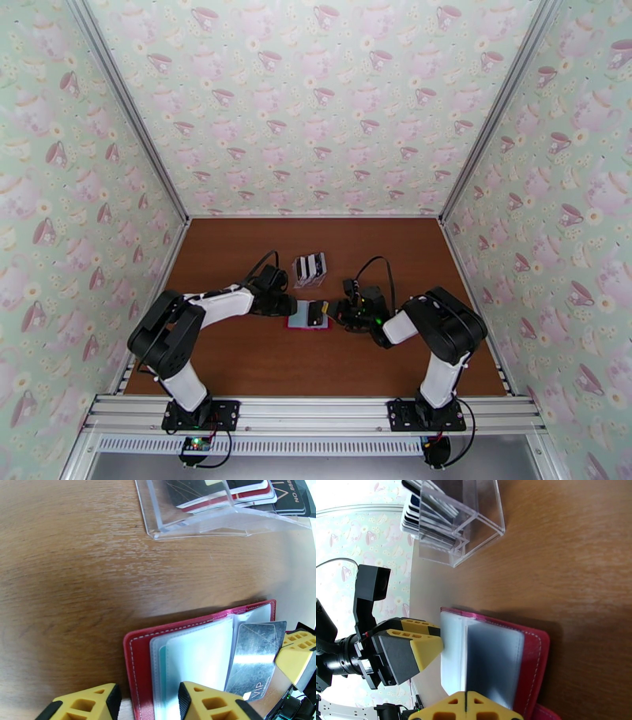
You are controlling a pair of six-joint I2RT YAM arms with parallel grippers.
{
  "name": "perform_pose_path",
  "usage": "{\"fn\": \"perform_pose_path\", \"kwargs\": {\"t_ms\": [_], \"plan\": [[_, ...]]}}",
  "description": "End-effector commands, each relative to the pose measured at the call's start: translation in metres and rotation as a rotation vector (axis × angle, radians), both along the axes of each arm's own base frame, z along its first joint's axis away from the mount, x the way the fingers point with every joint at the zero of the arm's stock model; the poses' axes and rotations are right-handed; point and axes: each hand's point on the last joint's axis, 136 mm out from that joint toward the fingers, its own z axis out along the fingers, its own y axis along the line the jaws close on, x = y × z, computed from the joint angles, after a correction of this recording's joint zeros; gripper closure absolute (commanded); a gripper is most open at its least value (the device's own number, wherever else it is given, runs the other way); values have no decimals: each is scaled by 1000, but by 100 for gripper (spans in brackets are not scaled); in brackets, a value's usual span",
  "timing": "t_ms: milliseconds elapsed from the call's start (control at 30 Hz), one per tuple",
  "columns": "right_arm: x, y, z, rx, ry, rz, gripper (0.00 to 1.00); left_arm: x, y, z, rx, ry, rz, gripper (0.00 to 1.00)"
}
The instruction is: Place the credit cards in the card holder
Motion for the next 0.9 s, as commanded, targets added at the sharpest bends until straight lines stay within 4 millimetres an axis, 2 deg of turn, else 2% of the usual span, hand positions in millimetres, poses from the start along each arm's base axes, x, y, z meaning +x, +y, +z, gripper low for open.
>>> {"fn": "perform_pose_path", "kwargs": {"t_ms": [0,867], "plan": [[2,3,0,7,-7,24,100,-21,13,-42,89,102,-8,54],[8,12,3,63,2,38,100,-24,10,-44,62,118,5,54]]}}
